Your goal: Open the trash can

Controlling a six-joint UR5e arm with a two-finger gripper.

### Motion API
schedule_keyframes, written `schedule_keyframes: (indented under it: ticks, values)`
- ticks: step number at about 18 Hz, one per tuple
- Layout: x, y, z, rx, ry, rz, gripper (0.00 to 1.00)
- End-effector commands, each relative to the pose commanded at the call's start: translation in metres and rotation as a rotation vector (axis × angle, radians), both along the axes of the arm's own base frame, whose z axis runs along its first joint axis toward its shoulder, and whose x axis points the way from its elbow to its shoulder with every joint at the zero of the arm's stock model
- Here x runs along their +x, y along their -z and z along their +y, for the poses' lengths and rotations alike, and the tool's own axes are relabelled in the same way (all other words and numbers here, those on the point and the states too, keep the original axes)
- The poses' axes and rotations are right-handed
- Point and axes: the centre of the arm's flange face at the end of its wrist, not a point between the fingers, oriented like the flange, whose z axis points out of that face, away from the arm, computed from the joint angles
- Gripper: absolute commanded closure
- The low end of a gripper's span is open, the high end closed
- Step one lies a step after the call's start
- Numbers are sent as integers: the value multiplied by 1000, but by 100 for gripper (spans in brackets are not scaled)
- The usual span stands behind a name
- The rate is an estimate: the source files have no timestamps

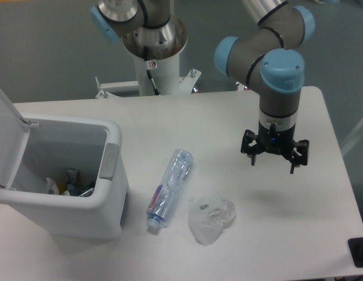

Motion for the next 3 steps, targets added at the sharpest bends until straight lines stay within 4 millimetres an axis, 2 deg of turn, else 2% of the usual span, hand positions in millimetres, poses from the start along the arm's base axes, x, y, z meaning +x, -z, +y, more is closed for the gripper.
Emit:
schedule_keyframes:
  ticks: [3]
  values:
    - [7,0,-1,-3,2,0,0]
